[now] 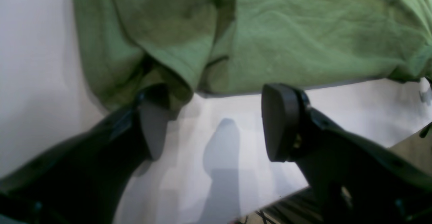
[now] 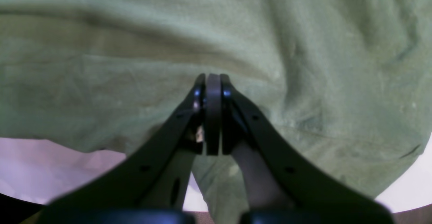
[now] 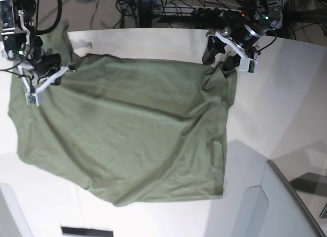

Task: Layout the t-shirt on the table in an organized manner, then fold the t-shirt properly
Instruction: 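Pull the grasped shirt edge apart with both grippers, stretching it taut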

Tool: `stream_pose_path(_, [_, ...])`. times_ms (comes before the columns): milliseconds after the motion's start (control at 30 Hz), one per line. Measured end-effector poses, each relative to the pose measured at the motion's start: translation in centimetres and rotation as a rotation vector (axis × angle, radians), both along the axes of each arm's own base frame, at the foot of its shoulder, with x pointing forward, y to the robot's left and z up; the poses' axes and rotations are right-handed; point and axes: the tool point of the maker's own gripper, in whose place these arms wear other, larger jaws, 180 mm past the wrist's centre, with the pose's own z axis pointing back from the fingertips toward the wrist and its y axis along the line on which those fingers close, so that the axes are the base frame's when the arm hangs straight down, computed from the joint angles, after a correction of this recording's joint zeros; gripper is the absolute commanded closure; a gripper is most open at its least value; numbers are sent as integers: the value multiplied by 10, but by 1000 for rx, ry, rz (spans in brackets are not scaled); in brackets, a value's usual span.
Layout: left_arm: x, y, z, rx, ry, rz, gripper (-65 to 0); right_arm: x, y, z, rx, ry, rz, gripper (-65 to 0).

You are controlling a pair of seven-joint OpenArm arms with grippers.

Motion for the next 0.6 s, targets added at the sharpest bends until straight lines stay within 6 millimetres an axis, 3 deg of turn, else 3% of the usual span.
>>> stream_pose_path(233, [13,11,-1,27,-10,50,-405,1,0,0,0,-3,-1,0])
stream_pose_path(300, [17,10,-2,22,-11,50,-318,1,0,0,-1,-3,0,0])
stream_pose_path(467, [17,13,-14,13,22,62,-12,1,0,0,0,-4,0,0])
stream_pose_path(600, [21,20,-11,33,11,59,0,1,-1,1,-1,-5,-4,0])
